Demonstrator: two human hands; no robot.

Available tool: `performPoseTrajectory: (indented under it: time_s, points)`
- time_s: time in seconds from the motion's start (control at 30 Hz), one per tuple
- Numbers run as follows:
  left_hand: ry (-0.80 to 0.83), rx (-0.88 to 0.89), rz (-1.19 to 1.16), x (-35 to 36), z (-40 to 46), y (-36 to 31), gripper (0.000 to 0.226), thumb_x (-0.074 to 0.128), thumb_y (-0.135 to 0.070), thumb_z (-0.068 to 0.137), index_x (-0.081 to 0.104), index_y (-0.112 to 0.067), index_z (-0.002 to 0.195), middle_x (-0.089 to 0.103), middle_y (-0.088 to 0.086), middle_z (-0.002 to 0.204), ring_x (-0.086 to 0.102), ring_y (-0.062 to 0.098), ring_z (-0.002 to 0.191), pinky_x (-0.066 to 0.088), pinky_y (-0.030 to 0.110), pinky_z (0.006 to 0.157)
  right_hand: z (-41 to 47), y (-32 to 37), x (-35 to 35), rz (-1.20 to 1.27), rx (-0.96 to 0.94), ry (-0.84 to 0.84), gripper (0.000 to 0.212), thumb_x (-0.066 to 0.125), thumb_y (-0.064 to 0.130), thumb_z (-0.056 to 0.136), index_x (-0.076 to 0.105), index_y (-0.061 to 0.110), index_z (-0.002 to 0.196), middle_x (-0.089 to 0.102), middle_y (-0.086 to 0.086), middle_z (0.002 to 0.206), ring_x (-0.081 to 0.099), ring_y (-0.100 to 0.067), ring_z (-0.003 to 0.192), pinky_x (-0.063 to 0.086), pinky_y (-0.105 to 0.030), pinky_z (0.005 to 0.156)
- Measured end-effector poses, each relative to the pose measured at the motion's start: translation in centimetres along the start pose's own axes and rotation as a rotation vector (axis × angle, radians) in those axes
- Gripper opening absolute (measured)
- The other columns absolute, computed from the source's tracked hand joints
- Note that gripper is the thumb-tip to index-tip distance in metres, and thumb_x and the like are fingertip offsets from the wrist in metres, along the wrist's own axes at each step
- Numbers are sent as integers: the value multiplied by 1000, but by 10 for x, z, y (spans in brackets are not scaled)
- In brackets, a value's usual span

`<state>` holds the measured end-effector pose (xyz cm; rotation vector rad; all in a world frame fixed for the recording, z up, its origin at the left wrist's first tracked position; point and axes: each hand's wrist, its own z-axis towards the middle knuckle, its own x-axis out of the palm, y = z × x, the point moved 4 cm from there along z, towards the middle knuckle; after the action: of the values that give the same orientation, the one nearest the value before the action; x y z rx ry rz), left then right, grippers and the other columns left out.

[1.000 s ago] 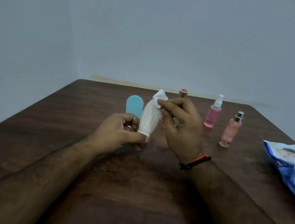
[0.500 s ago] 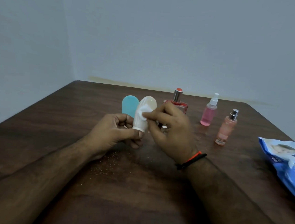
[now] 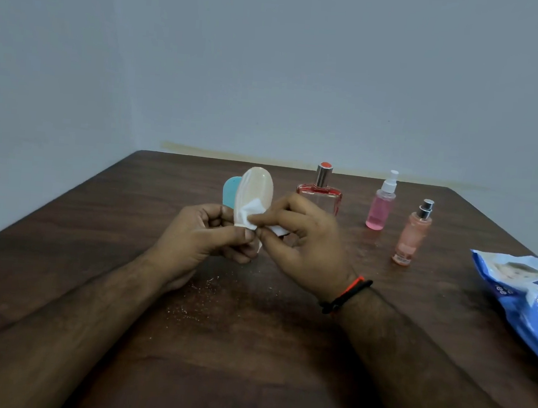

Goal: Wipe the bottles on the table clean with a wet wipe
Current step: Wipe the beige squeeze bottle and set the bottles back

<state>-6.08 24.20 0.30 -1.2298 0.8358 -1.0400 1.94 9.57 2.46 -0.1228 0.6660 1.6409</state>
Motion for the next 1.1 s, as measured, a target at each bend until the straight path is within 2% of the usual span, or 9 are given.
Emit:
performPoseTrajectory:
  time_s: [0.17, 0.33, 0.4, 0.5, 0.63, 0.8, 0.93, 1.03, 1.1]
  points:
    - [31, -32, 54, 4, -2, 1, 39, 74, -5, 72, 63, 10, 106, 71, 29, 88, 72, 34, 76, 62, 36, 67, -3, 0, -2, -33, -28, -11, 14, 72, 1, 81, 78, 7, 92, 63, -3, 83, 58, -7, 75, 43, -11, 67]
    - [66, -76, 183, 7, -4, 5, 37, 78, 5, 74, 61, 8, 106, 71, 28, 87, 71, 36, 74, 61, 41, 68, 0, -13, -15, -153, 77, -296, 17, 71, -2, 83, 78, 7, 95, 62, -6, 85, 57, -11, 76, 49, -22, 64]
    - [77, -95, 230, 7, -4, 5, 37, 79, 4, 74, 61, 6, 106, 73, 25, 85, 72, 36, 75, 62, 41, 70, -1, -16, -17, -143, 119, -333, 17, 70, 0, 85, 77, 8, 98, 62, -6, 87, 58, -13, 78, 51, -26, 62]
    - [46, -81, 259, 6, -5, 5, 35, 79, 5, 73, 61, 6, 104, 73, 24, 83, 72, 35, 72, 62, 41, 68, 0, -12, -12, -138, 82, -258, 17, 70, 1, 85, 77, 7, 100, 61, -6, 88, 57, -12, 78, 50, -24, 64]
    - [-30, -42, 272, -2, -1, 6, 29, 78, 5, 75, 65, 5, 100, 72, 22, 82, 73, 33, 71, 60, 49, 73, -1, 0, 6, -98, -23, -5, 16, 71, 2, 83, 78, 8, 97, 61, -5, 86, 57, -11, 76, 44, -14, 67]
    - [-39, -23, 311, -3, 0, 5, 26, 73, 5, 79, 66, -1, 104, 73, 18, 84, 74, 31, 74, 61, 49, 75, -3, 4, 13, -112, -66, 108, 18, 70, 5, 83, 78, 9, 99, 60, -4, 86, 58, -15, 75, 49, -26, 63]
    - [-46, -19, 308, 0, -1, 3, 25, 79, 4, 73, 65, -1, 94, 73, 18, 79, 73, 30, 69, 60, 43, 70, 0, 1, 2, -165, -43, -47, 16, 69, 2, 84, 77, 7, 97, 60, -6, 86, 56, -14, 73, 47, -23, 65]
    - [-7, -23, 378, 1, 0, 4, 31, 84, -2, 69, 66, -3, 94, 73, 15, 78, 72, 34, 70, 61, 48, 70, 2, -8, -11, -209, 32, -228, 16, 70, 1, 84, 77, 6, 98, 60, -7, 86, 54, -13, 72, 48, -26, 63]
    - [9, -7, 437, 1, 0, 4, 30, 86, -6, 68, 67, -8, 91, 72, 11, 77, 72, 34, 70, 61, 53, 70, 1, -10, -14, -204, 74, -263, 16, 69, 1, 85, 76, 6, 99, 60, -7, 88, 54, -13, 74, 49, -26, 63]
